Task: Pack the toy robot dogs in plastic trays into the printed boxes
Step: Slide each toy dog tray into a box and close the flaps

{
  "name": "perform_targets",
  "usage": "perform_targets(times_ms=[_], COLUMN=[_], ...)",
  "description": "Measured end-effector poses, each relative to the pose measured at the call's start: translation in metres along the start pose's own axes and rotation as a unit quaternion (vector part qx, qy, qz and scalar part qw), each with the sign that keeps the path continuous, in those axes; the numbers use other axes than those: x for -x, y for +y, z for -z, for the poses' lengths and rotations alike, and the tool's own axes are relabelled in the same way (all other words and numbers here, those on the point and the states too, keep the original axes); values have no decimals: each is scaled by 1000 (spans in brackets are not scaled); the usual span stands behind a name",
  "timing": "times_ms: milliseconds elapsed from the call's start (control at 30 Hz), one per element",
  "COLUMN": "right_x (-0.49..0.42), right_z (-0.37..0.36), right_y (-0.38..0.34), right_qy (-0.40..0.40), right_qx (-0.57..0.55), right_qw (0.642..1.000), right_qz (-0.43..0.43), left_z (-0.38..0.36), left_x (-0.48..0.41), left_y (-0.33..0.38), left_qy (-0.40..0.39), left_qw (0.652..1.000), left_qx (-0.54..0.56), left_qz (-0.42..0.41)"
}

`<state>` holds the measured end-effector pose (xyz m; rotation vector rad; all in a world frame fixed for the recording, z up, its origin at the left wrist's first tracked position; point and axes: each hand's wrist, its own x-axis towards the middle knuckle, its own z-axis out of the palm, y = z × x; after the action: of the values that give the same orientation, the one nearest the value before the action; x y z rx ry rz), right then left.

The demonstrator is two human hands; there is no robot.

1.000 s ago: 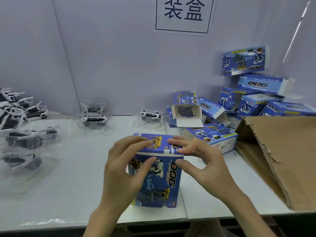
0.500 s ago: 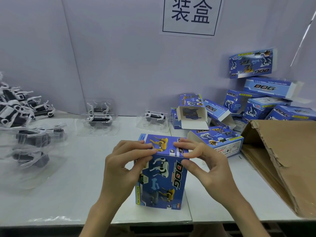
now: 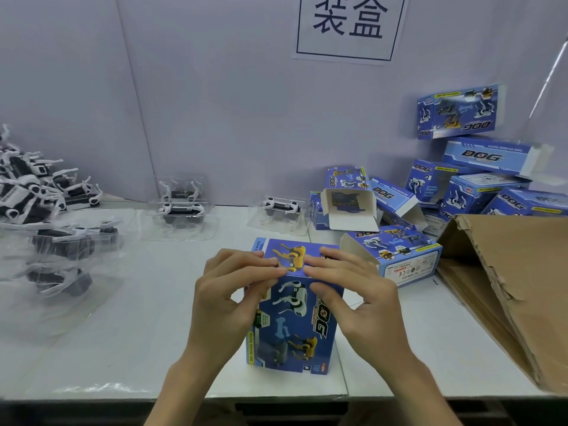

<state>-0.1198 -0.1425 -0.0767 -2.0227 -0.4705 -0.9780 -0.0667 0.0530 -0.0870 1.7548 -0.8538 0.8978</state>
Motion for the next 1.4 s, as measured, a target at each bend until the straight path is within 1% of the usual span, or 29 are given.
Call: perform_targets(times_ms=[200, 333, 433, 533, 600, 667, 733, 767, 800, 833, 900, 933, 967, 1000, 1033, 1067, 1100, 1133, 1167, 1233, 1333, 1400], right_x=[-1, -3, -6, -8, -10, -12, -14, -15, -14, -14, -13, -15, -16, -18, -19, -19, -17, -14, -11, -4, -3, -5], right_z=[-1, 0, 4, 7, 8, 11, 15, 16, 19, 21, 23, 21, 19, 17, 16, 17, 20, 24, 27, 33, 36, 37], right_y=[2, 3, 6, 8, 9, 13, 18, 21, 23, 24, 24, 24, 26, 27, 31, 34, 38, 43, 47, 54, 63, 66], right_qy=[2, -5, -22, -44, -56, -73, -93, -100, -106, -112, -121, -110, -91, -78, -84, -110, -155, -200, -233, -264, -262, -240], right_qx=[-6, -4, -16, -50, -75, -108, -157, -179, -200, -225, -285, -301, -298, -283, -264, -249, -245, -253, -263, -274, -278, -293], right_qw=[1000, 1000, 1000, 997, 995, 990, 979, 973, 967, 959, 936, 926, 920, 911, 894, 875, 856, 838, 822, 801, 790, 787], right_qz=[4, 12, 0, -25, -38, -61, -94, -106, -117, -129, -169, -199, -236, -291, -351, -400, -428, -441, -449, -462, -480, -487], left_z=[0, 0, 0, -3, -7, -10, -11, -13, -14, -15, -18, -21, -23, -25, -26, -23, -27, -31, -32, -37, -41, -44], left_x=[-2, -3, -3, 0, 4, 11, 17, 22, 26, 28, 36, 40, 42, 40, 41, 41, 40, 45, 51, 59, 63, 64], left_y=[1, 1, 1, 1, 1, -2, -7, -11, -12, -11, -10, -11, -11, -6, -3, 2, 4, 1, -3, -9, -17, -25], left_qy=[8, 22, 33, 53, 48, 23, -27, -68, -101, -118, -102, -100, -99, -82, -58, -52, -51, -47, -68, -73, -45, -19], left_qw=[1000, 998, 996, 996, 998, 995, 973, 967, 965, 967, 975, 982, 988, 992, 995, 998, 998, 992, 986, 982, 981, 981], left_qx=[-22, -53, -72, -57, -25, 21, 89, 106, 112, 101, 94, 60, 26, 0, -9, -29, -39, -101, -121, -126, -129, -131], left_qz=[-11, -34, -52, -34, 6, 94, 211, 220, 215, 201, 173, 150, 118, 94, 75, 31, -4, -64, -96, -123, -137, -144])
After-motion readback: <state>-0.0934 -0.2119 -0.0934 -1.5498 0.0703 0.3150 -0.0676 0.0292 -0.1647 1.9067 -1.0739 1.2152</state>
